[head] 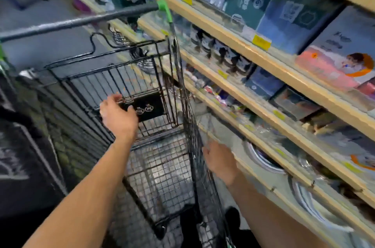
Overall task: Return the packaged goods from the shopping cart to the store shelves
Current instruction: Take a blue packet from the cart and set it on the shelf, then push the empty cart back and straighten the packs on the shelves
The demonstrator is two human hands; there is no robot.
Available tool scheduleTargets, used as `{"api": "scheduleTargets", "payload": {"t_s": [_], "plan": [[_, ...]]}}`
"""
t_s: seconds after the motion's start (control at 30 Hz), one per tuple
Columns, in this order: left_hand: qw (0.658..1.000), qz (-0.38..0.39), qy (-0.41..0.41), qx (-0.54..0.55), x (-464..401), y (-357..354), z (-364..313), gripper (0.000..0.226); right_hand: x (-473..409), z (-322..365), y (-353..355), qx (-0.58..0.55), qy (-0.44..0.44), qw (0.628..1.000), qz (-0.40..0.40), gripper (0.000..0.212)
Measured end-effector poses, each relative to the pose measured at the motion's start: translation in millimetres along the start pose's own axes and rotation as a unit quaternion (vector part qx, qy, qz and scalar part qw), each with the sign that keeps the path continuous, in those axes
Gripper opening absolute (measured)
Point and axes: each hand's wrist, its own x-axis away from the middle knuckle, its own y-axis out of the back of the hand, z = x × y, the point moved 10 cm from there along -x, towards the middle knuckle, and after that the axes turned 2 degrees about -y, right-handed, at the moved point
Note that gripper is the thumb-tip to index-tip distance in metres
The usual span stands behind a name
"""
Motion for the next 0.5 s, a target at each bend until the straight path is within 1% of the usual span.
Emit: {"api": "scheduleTargets", "payload": {"t_s": [0.03, 0.07, 0.13, 0.17, 0.23, 0.3, 0.37, 0.4, 0.47, 0.5], "plan": [[0.998, -0.025, 0.037, -0.037, -5, 21, 35, 0.042, 2, -1, -23, 0.024, -0.014, 0.999, 0.027, 0.031], [0.994, -0.044, 0.074, -0.068, -6, 43, 69, 0.047, 3, -3, -37, 0.039, -0.026, 0.998, 0.032, 0.028], [0.983, -0.057, 0.132, -0.118, -1, 73, 129, 0.052, 1, -5, -41, 0.017, -0.049, 0.999, -0.016, 0.019], [0.976, -0.058, 0.159, -0.14, 10, 89, 162, 0.053, 0, 0, -46, 0.001, -0.043, 0.999, -0.029, 0.019], [0.974, -0.031, 0.156, -0.159, 27, 93, 192, 0.051, 1, 7, -42, -0.063, -0.053, 0.996, -0.036, 0.027], [0.981, -0.02, 0.138, -0.138, 45, 89, 201, 0.049, 0, 10, -40, -0.077, -0.057, 0.995, -0.037, 0.035], [0.978, -0.048, 0.162, -0.123, 62, 93, 210, 0.05, -11, 17, -42, -0.062, -0.041, 0.997, -0.02, 0.032], [0.975, -0.064, 0.18, -0.113, 68, 97, 214, 0.053, -19, 17, -43, -0.076, -0.052, 0.996, -0.01, 0.034], [0.965, -0.081, 0.228, -0.099, 72, 103, 231, 0.052, -35, 25, -37, -0.088, -0.065, 0.994, 0.006, 0.041], [0.961, -0.077, 0.245, -0.1, 69, 108, 239, 0.049, -44, 35, -37, -0.054, -0.037, 0.998, 0.012, 0.037]]}}
